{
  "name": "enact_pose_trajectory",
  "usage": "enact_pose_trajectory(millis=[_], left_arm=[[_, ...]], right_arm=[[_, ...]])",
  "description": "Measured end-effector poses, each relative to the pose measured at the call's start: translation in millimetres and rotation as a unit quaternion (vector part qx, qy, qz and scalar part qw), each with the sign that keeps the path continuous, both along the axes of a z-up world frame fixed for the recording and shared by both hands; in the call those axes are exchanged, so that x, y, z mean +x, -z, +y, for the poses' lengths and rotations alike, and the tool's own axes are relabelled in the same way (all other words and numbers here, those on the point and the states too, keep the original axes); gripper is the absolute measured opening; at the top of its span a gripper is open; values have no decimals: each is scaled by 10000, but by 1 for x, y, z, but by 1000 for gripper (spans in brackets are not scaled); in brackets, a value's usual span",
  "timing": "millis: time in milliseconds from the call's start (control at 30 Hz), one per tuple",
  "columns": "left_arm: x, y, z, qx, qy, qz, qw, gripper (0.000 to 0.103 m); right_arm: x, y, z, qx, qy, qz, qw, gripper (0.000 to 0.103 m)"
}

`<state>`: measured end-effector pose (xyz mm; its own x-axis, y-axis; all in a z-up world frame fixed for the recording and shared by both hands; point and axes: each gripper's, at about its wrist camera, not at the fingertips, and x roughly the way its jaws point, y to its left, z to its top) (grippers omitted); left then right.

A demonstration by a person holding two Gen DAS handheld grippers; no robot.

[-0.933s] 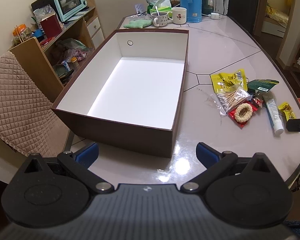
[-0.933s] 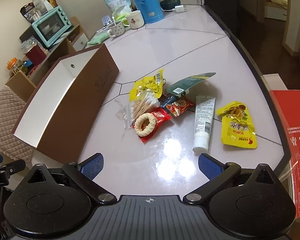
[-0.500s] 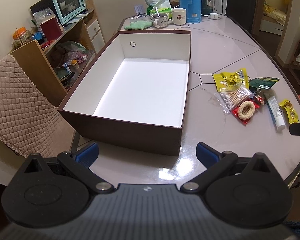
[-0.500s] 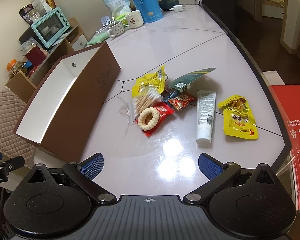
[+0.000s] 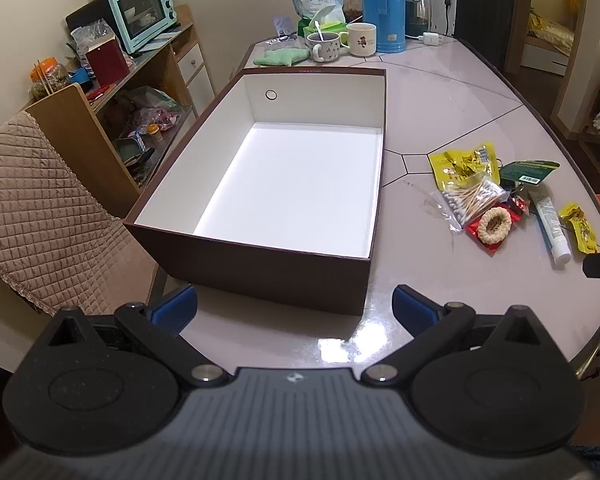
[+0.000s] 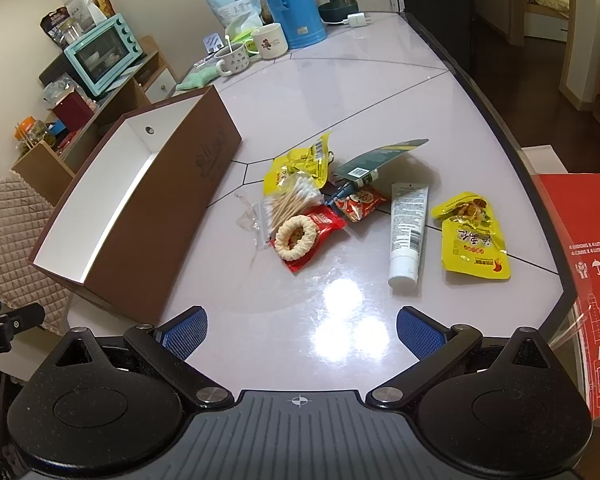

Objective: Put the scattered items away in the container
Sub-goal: 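Move both tools toward the pile of snacks beside the box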

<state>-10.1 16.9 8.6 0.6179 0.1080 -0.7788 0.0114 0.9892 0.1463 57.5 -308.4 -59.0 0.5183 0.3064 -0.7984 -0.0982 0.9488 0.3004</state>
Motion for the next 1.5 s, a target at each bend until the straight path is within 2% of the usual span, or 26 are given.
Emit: enact_pose_trajectory(millis=[1033,1500], left_arm=[[13,-3,-4,0,-78,-24,10000,103],[28,-2,-19,-1,-5,8,10000,103]], right_arm=[[9,3,-14,16,15,26,10000,103],[22,4,-26,26,40,49,10000,103]])
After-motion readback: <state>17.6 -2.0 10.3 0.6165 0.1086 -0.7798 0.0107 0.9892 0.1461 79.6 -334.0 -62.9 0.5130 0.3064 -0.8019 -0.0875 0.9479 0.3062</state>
